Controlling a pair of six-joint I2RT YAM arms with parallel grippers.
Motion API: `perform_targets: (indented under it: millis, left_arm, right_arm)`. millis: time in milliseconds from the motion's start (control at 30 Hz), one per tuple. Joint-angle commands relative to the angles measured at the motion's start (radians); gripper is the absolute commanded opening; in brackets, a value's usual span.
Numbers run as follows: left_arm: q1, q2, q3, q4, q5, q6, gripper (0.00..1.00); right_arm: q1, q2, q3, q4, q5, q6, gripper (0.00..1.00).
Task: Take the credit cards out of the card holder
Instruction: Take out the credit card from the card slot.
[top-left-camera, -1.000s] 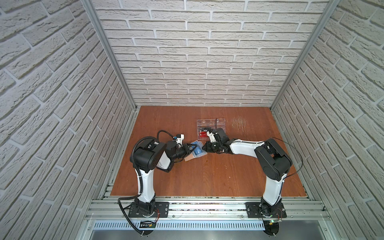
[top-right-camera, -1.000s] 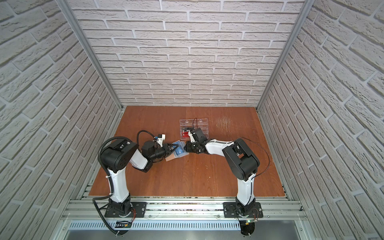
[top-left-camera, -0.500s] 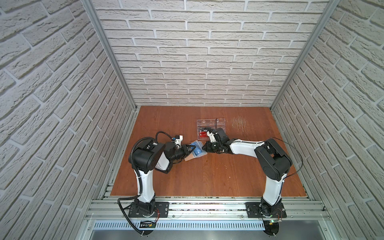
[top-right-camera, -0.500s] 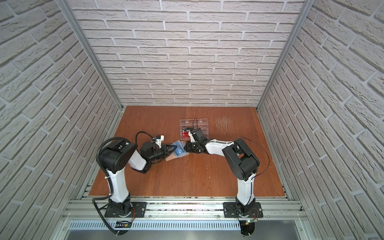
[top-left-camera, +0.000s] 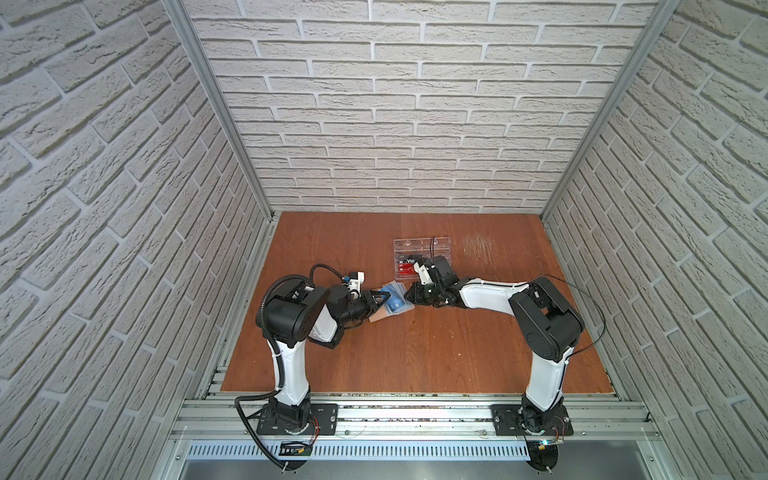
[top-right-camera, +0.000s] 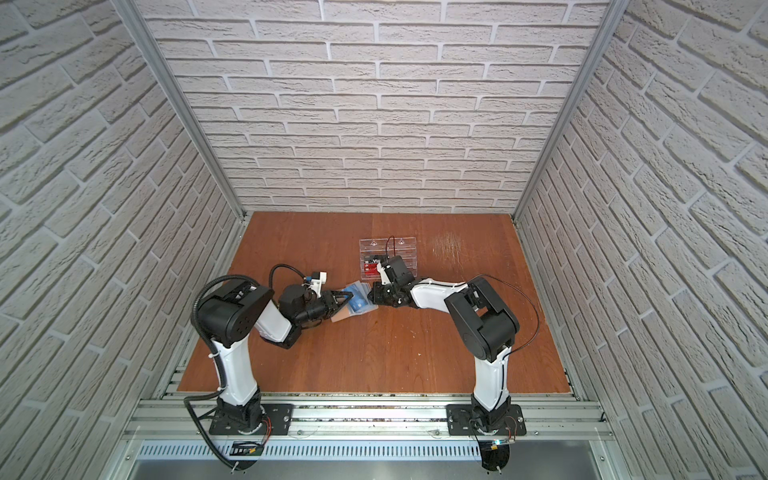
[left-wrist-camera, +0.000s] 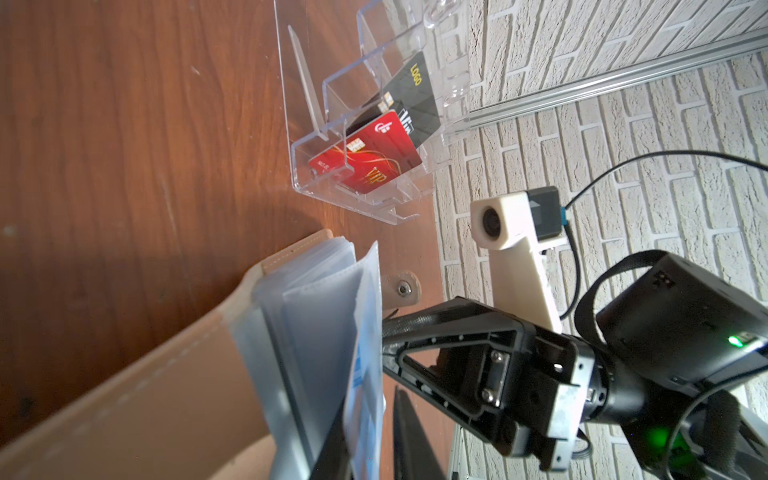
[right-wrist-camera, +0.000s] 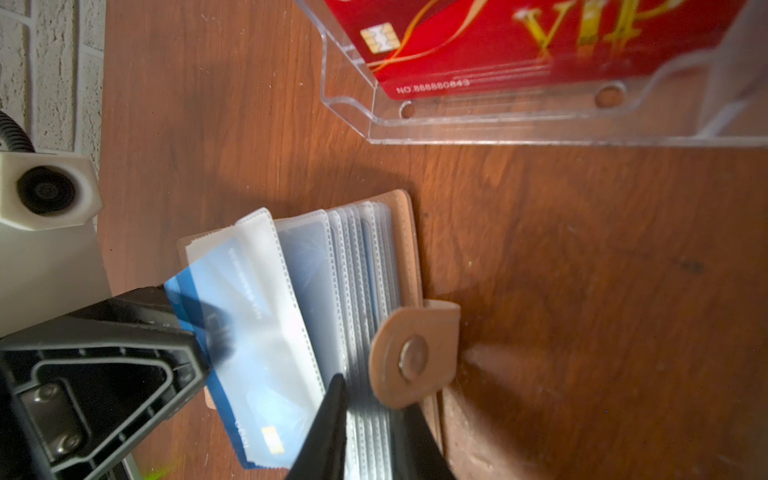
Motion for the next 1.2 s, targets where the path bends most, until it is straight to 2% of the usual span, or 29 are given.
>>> perform_targets:
  millis: [0, 533, 800, 933, 1167]
  left_arm:
    - [0.01, -0.026, -0.012, 0.084, 0.013, 0.031, 0.15]
    - [0.022, -0.039, -0.025, 0.085, 0.017, 0.034, 0.12]
    - [0.033, -0.035, -0.026, 0.085, 0.022, 0.037, 0.06]
    - [0.033, -0.034, -0.026, 0.084, 0.022, 0.037, 0.0]
    - [0.04, -0.045, -0.033, 0.085, 0.029, 0.034, 0.0]
  right_arm:
    - [0.009, 0.06, -0.021, -0.069, 0.021, 0.0, 0.2]
    - [0.008, 0.06, -0.021, -0.067, 0.015, -0.002, 0.19]
    - [0.008, 0.06, -0.017, -0.075, 0.017, -0.005, 0.19]
    - [0.008, 0.06, -0.014, -0.074, 0.013, -0.005, 0.2]
    - [0.006, 0.06, -0.011, -0.082, 0.014, -0.009, 0.2]
